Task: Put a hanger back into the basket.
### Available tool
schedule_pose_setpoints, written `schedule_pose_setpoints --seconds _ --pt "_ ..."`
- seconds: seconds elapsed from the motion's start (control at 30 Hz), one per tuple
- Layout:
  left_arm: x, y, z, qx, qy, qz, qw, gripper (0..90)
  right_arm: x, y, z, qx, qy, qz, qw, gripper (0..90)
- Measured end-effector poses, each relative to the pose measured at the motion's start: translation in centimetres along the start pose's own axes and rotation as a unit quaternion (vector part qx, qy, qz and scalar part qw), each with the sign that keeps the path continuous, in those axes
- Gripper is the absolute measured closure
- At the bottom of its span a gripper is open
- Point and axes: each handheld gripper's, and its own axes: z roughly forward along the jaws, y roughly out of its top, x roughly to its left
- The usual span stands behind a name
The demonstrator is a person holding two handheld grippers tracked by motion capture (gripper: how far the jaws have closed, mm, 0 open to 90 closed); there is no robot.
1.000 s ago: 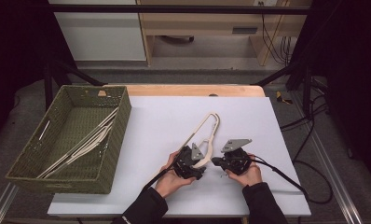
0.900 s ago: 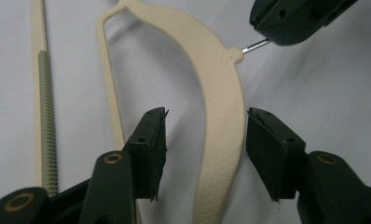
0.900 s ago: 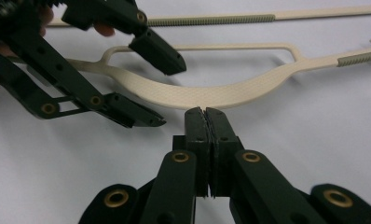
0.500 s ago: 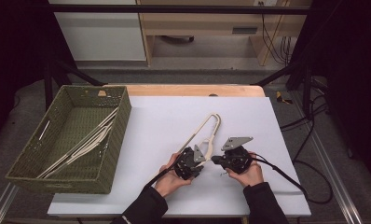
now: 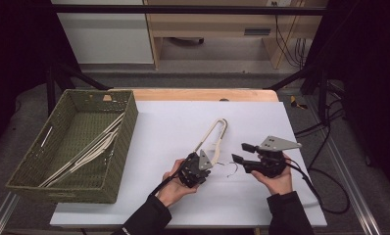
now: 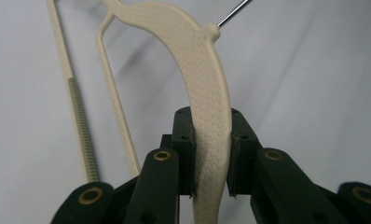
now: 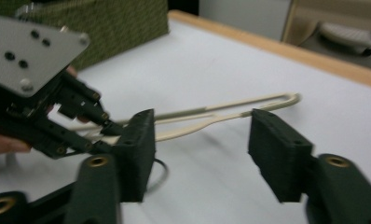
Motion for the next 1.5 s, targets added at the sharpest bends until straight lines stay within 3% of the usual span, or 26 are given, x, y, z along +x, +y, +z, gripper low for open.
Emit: schedule_pose_setpoints --seconds 0.17,0.23,0.37,0.5,0.53,0.63,0.7,0.77,0.8,0.9,0.97,1.0,1.1,1.17,1.2,1.23,1.37,1.4,1.43,1.47,1.5 --pt "0.7 -0.1 -1.1 -0.006 0.007 -0.010 0.9999 78.1 -1.3 -0.2 -2.2 -0.048 -0.034 0.027 0.9979 29.0" --pt "1.4 -0.1 -2.1 -0.014 0.017 -0.025 0.9995 78.8 -1.7 -0.4 -2.8 -0.056 -0.042 0.038 0.9968 26.1" --pt "2.3 -0.1 -3.1 -0.027 0.035 -0.053 0.9976 80.4 -2.4 -1.0 -3.4 -0.059 -0.052 0.047 0.9958 21.0" --pt "3.1 -0.3 -3.6 -0.032 0.044 -0.065 0.9964 81.9 -2.7 -1.2 -3.5 -0.059 -0.054 0.053 0.9954 17.1" --pt "3.7 -0.4 -4.0 -0.035 0.049 -0.076 0.9953 82.4 -2.7 -1.3 -3.5 -0.059 -0.056 0.055 0.9952 14.0" --pt "4.2 -0.5 -4.3 -0.037 0.056 -0.085 0.9942 83.3 -2.8 -1.4 -3.5 -0.060 -0.058 0.055 0.9950 12.1" --pt "4.9 -0.7 -4.5 -0.039 0.070 -0.099 0.9919 84.0 -2.8 -1.4 -3.5 -0.062 -0.060 0.058 0.9946 11.1" --pt "5.5 -0.9 -4.8 -0.028 0.083 -0.093 0.9918 85.5 -2.9 -1.5 -3.6 -0.064 -0.061 0.058 0.9944 10.2" --pt "5.7 -0.9 -4.7 -0.038 0.084 -0.109 0.9898 85.7 -2.9 -1.5 -3.6 -0.063 -0.061 0.060 0.9943 10.0" --pt "6.2 -1.1 -5.0 -0.033 0.089 -0.112 0.9892 86.0 -3.0 -1.5 -3.7 -0.066 -0.064 0.059 0.9940 9.3" --pt "6.4 -1.2 -5.1 -0.037 0.089 -0.116 0.9885 86.1 -3.0 -1.5 -3.9 -0.065 -0.064 0.063 0.9938 8.6" --pt "6.4 -1.2 -5.3 -0.052 0.089 -0.123 0.9870 86.1 -3.0 -1.5 -4.0 -0.067 -0.064 0.064 0.9936 8.5" --pt "6.1 -1.2 -6.2 -0.068 0.088 -0.117 0.9869 86.1 -3.1 -1.5 -4.1 -0.070 -0.067 0.062 0.9934 7.6" --pt "6.1 -1.1 -7.2 -0.070 0.087 -0.104 0.9883 86.2 -3.1 -1.4 -4.3 -0.073 -0.062 0.063 0.9934 6.9" --pt "5.9 -1.0 -7.6 -0.081 0.088 -0.106 0.9872 86.2 -3.1 -1.4 -4.4 -0.074 -0.062 0.060 0.9936 6.8" --pt "6.0 -1.0 -8.2 -0.080 0.087 -0.097 0.9882 86.2 -3.0 -1.4 -4.4 -0.073 -0.061 0.059 0.9937 6.5" --pt "5.9 -0.7 -10.0 -0.099 0.085 -0.094 0.9869 86.1 -3.1 -1.4 -4.6 -0.076 -0.062 0.059 0.9934 5.6" --pt "6.0 -0.5 -11.3 -0.104 0.086 -0.085 0.9872 86.2 -3.1 -1.4 -4.7 -0.077 -0.060 0.059 0.9935 5.2" --pt "6.0 -0.5 -11.3 -0.104 0.086 -0.085 0.9872 86.2 -3.1 -1.4 -4.7 -0.077 -0.060 0.059 0.9935 5.2" --pt "6.2 -0.3 -12.4 -0.118 0.081 -0.085 0.9860 86.1 -3.1 -1.4 -4.8 -0.078 -0.060 0.059 0.9934 4.8" --pt "6.2 -0.3 -12.4 -0.118 0.081 -0.085 0.9860 86.1 -3.1 -1.4 -4.8 -0.078 -0.060 0.059 0.9934 4.8"
